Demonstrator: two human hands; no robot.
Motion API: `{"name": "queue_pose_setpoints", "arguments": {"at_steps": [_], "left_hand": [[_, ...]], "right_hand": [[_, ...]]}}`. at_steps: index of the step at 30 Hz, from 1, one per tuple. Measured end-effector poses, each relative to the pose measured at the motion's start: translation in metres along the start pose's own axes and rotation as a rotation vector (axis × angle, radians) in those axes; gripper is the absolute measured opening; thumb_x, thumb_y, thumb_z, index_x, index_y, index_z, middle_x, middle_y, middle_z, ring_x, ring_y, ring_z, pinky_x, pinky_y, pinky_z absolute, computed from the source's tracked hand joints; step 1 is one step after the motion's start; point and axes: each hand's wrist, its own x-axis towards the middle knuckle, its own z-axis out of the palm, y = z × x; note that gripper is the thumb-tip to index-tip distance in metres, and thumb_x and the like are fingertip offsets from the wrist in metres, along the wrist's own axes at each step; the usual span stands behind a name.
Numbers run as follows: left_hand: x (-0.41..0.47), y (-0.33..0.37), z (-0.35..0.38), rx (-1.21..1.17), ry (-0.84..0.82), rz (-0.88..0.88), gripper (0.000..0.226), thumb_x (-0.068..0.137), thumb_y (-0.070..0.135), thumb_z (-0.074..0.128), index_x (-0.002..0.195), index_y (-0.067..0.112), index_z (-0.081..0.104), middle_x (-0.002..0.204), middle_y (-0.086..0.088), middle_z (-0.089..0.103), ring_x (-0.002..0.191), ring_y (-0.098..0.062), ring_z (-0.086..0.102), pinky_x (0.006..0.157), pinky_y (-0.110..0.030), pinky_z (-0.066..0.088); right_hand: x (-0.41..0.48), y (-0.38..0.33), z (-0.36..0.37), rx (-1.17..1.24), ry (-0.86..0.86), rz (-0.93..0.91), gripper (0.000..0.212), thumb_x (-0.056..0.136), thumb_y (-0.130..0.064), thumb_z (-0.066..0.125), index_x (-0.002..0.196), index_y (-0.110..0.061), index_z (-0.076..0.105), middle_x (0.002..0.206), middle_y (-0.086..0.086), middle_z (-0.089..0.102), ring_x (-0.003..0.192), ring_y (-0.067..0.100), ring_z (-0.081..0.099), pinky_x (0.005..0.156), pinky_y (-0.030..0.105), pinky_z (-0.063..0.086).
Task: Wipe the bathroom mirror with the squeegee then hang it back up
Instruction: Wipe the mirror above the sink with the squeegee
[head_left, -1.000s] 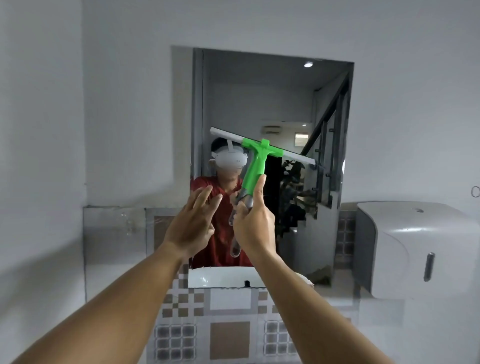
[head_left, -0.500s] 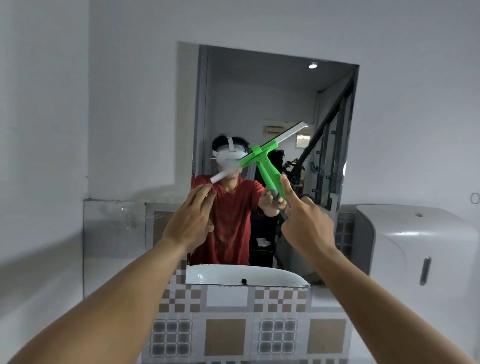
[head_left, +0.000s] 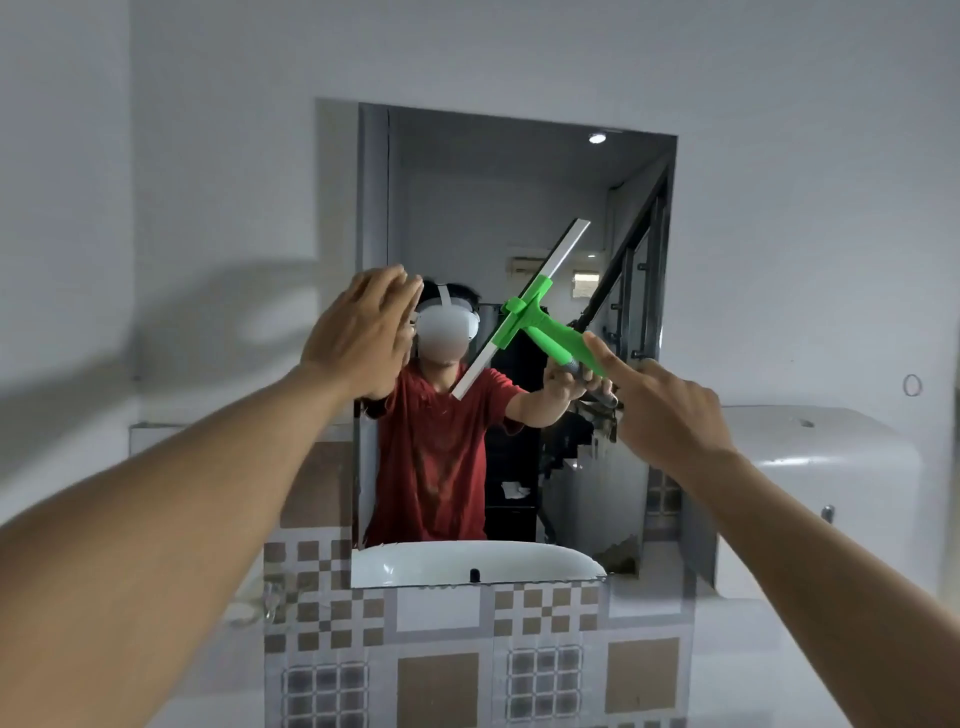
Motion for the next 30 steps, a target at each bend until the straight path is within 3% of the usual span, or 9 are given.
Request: {"name": "queue_pose_setpoints", "arguments": {"at_steps": [6, 14, 23, 26, 30], "left_hand": [[0.058, -0.021, -0.015, 0.119, -0.093, 0.085, 0.066, 0.089, 0.026, 0.062, 0.15, 0.011, 0.039, 0.155, -0.02, 0.034, 0.14, -0.042, 0.032, 0.107, -0.058, 0.044], [0.074, -0.032, -0.019, 0.123, -0.168, 0.037, 0.07, 0.089, 0.027, 0.064, 0.152, 0.018, 0.036, 0.156, -0.012, 0.031, 0.141, -0.037, 0.028, 0.092, -0.058, 0.053], [0.075, -0.034, -0.019, 0.109, -0.161, 0.047, 0.068, 0.087, 0.028, 0.065, 0.15, 0.018, 0.039, 0.149, -0.011, 0.036, 0.136, -0.037, 0.031, 0.083, -0.059, 0.055], [0.076, -0.035, -0.02, 0.091, -0.157, 0.045, 0.068, 0.087, 0.031, 0.067, 0.149, 0.019, 0.041, 0.147, -0.009, 0.038, 0.136, -0.036, 0.031, 0.086, -0.059, 0.054], [0.078, -0.036, -0.026, 0.082, -0.176, 0.053, 0.067, 0.086, 0.035, 0.071, 0.146, 0.02, 0.046, 0.144, -0.009, 0.041, 0.134, -0.037, 0.034, 0.088, -0.059, 0.053]], "right_hand": [[-0.019, 0.006, 0.009, 0.158, -0.023, 0.145, 0.089, 0.093, -0.015, 0.051, 0.155, -0.052, -0.002, 0.096, 0.005, 0.061, 0.073, 0.025, 0.059, 0.056, 0.034, 0.048], [-0.055, -0.052, 0.06, 0.513, 0.018, 0.321, 0.092, 0.094, -0.011, 0.054, 0.157, -0.043, -0.005, 0.086, 0.005, 0.064, 0.065, 0.023, 0.059, 0.05, 0.036, 0.047], [-0.083, -0.112, 0.091, 0.761, -0.005, 0.519, 0.102, 0.089, 0.0, 0.052, 0.155, -0.039, -0.015, 0.081, 0.001, 0.064, 0.066, 0.019, 0.061, 0.059, 0.042, 0.056], [-0.089, -0.148, 0.091, 0.915, 0.031, 0.583, 0.091, 0.098, -0.006, 0.049, 0.157, -0.031, -0.014, 0.075, -0.003, 0.06, 0.066, 0.018, 0.06, 0.059, 0.041, 0.054], [-0.079, -0.192, 0.091, 1.11, 0.09, 0.658, 0.085, 0.103, -0.018, 0.043, 0.153, -0.038, -0.022, 0.093, -0.001, 0.068, 0.078, 0.015, 0.065, 0.07, 0.04, 0.057]]}}
